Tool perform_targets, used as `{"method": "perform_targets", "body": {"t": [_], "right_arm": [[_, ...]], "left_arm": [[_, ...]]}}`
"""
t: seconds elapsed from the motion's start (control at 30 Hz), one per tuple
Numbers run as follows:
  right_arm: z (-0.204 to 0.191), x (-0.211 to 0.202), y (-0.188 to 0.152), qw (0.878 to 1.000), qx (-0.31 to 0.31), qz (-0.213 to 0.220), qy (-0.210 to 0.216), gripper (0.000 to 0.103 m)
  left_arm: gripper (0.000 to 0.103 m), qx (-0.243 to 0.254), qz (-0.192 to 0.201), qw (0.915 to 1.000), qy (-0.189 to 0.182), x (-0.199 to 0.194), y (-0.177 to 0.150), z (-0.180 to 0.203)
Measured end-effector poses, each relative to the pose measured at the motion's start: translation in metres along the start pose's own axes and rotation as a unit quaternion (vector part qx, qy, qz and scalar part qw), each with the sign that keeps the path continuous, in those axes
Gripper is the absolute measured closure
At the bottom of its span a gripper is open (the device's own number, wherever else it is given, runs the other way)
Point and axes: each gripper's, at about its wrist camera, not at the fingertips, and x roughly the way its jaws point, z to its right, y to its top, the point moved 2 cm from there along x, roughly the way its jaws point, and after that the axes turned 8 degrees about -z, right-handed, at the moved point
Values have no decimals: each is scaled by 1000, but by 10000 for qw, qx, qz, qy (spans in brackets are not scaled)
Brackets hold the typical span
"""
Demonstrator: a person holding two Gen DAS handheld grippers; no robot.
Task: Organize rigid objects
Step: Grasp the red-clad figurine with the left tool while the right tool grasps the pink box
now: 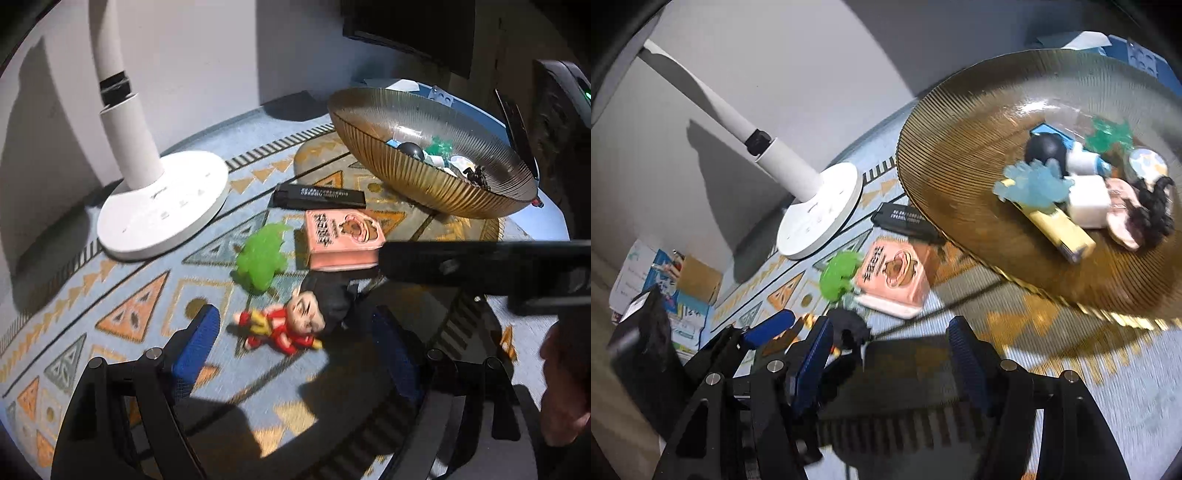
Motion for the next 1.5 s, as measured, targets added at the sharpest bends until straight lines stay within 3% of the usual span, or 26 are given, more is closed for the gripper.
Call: {"method": "perform_targets", "body": {"t": [0.17,0.23,0.27,0.43,0.53,0.7,0.77,0.97,1.07,1.17,1.33,1.4,1.5], "right_arm": [[-1,14,7,10000,12,17,-13,40],[-5,16,9,9999,-83,36,-87,40],[-7,17,9,9999,-117,27,-54,40],[-31,16,-2,9964,-619,-167,562,40],[-48,3,-12,9910,-1090,-154,767,40],[-31,-3,-17,9942,-1031,48,-301,40],[-24,6,-13,9930,-978,-58,-665,40],[-34,29,-3,9783,-1402,62,-1524,40],[-38,37,6,9736,-1514,110,-1702,39],[-39,43,15,9707,-1577,169,-1808,39],[-53,52,11,9619,-1955,96,-1911,43],[-54,49,6,9615,-2028,97,-1849,57],[-55,45,-2,9629,-2052,50,-1749,57]], "left_arm": [[23,66,-5,10000,-27,4,2,4],[35,117,10,9999,83,2,0,5],[36,111,-20,9999,72,1,0,5],[36,-97,-192,9997,77,-11,-15,-4],[37,-493,-324,9981,159,-21,-30,-22],[44,-1092,-77,9940,3,-35,-44,-50],[48,-1218,44,9925,-66,-38,-46,-54],[51,-1281,244,9912,-208,-41,-48,-58],[49,-1182,146,9922,-374,-39,-49,-59],[48,-853,-239,9937,-684,-33,-54,-54],[47,-324,-426,9956,-768,-35,-63,-33],[47,-287,-397,9961,-737,-38,-64,-31],[43,-468,-287,9979,-355,-38,-58,-39]]}}
